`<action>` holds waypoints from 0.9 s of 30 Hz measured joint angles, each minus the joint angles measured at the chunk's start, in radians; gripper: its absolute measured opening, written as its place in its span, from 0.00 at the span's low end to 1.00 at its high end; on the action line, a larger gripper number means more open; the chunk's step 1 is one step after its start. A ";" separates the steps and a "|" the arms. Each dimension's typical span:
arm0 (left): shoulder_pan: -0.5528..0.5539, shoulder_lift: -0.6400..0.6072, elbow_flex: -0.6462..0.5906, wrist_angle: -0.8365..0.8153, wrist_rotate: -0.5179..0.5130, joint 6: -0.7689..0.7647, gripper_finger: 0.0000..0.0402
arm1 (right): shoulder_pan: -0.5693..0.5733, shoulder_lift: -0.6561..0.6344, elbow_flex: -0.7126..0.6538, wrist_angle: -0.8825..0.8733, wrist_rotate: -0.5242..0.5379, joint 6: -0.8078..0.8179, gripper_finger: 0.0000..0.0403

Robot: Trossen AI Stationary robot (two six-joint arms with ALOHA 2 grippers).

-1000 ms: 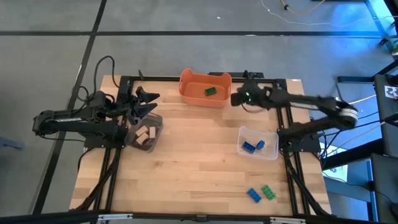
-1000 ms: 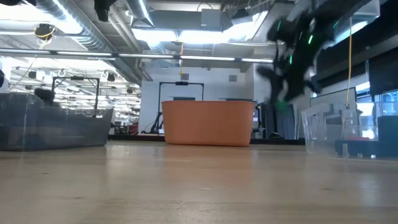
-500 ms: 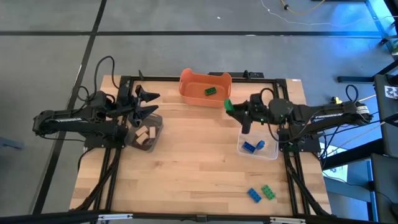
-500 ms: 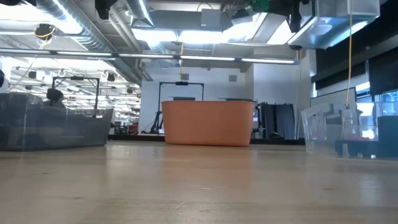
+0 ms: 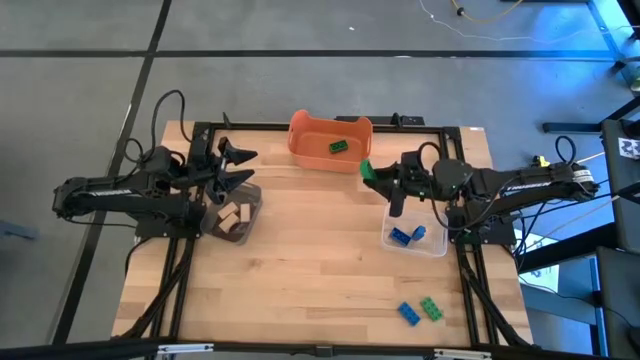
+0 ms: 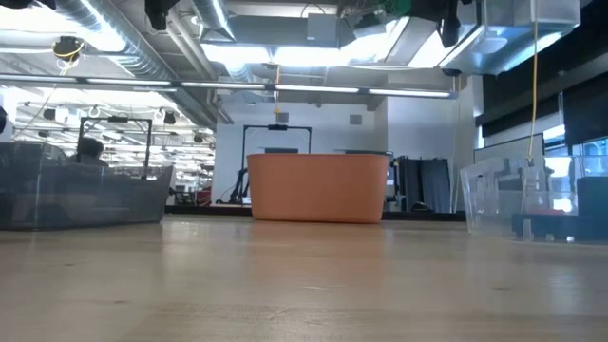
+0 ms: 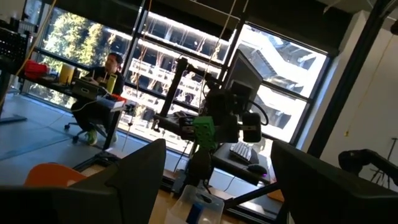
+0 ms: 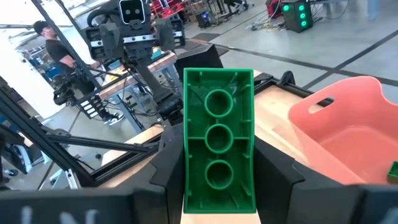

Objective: Sort & place blocks by color
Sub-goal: Put the top green game piece into the orange bin

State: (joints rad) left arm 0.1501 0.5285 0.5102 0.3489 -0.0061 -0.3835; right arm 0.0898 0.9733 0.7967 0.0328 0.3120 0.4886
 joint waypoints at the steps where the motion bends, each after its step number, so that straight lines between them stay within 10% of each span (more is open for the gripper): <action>1: 0.000 0.000 0.000 0.000 0.000 0.000 0.71 | 0.000 0.000 0.000 0.000 0.000 0.000 0.34; 27: 0.000 -0.001 0.000 0.005 -0.008 -0.080 0.71 | -0.098 0.258 0.186 0.033 -0.077 -0.078 0.34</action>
State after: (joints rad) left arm 0.1505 0.5274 0.5102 0.3534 -0.0137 -0.4637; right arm -0.0077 1.2318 0.9829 0.0661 0.2352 0.4104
